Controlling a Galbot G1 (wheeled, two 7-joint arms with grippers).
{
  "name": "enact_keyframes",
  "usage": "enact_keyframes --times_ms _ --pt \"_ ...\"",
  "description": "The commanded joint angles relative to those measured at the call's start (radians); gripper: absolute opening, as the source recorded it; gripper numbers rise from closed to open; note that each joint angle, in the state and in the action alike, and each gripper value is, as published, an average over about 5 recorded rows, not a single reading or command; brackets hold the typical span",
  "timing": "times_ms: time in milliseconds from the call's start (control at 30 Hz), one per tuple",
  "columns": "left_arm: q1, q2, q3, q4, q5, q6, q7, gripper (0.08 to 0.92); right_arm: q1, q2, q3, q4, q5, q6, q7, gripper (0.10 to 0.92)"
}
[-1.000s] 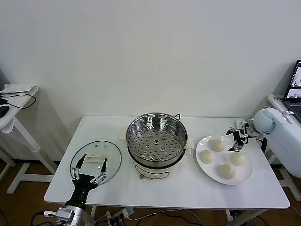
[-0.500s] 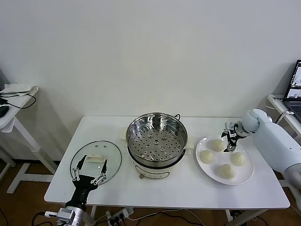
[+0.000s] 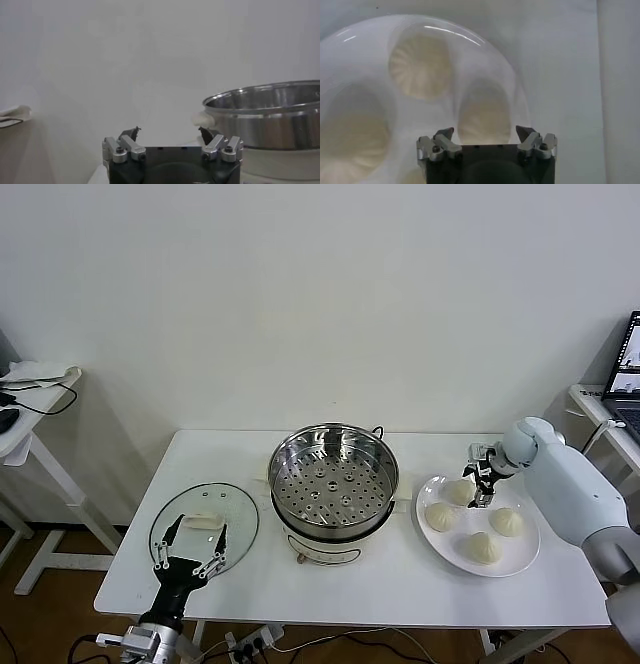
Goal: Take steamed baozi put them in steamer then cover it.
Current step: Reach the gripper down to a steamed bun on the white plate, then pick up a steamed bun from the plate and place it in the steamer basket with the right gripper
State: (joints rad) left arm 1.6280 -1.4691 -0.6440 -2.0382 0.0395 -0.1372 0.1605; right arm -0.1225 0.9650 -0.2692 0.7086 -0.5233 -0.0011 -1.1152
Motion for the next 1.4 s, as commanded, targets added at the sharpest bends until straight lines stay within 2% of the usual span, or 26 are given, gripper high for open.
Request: enact_keyframes --times_ms 33,267,700,967,1200,1400 --pt "0.0 0.0 0.0 0.004 0.004 -0.004 0.0 0.823 0.003 0.01 0.006 -0.013 -0.015 0.003 0.0 0.785" --pt "0.002 -0.003 0.002 0.007 0.014 -0.011 -0.001 0.823 0.0 0.015 0.012 -0.02 -0.023 0.006 0.004 0.686" --pt "0.006 -0.003 0.001 0.0 0.017 -0.014 -0.003 0.823 -0.002 -0.027 -0.013 0.034 0.008 0.019 -0.004 0.67" --pt "0.015 -0.001 0.003 -0.019 0.019 -0.01 -0.006 0.823 0.1 -0.237 -0.216 0.301 0.227 0.05 -0.041 0.67" --pt "0.023 -0.001 0.01 -0.032 0.03 -0.005 -0.013 0.823 0.322 -0.368 -0.367 0.53 0.351 0.248 -0.148 0.67" --pt "0.039 0.003 -0.002 -0.04 0.032 -0.004 -0.014 0.823 0.586 -0.374 -0.6 0.711 0.414 0.383 -0.203 0.67"
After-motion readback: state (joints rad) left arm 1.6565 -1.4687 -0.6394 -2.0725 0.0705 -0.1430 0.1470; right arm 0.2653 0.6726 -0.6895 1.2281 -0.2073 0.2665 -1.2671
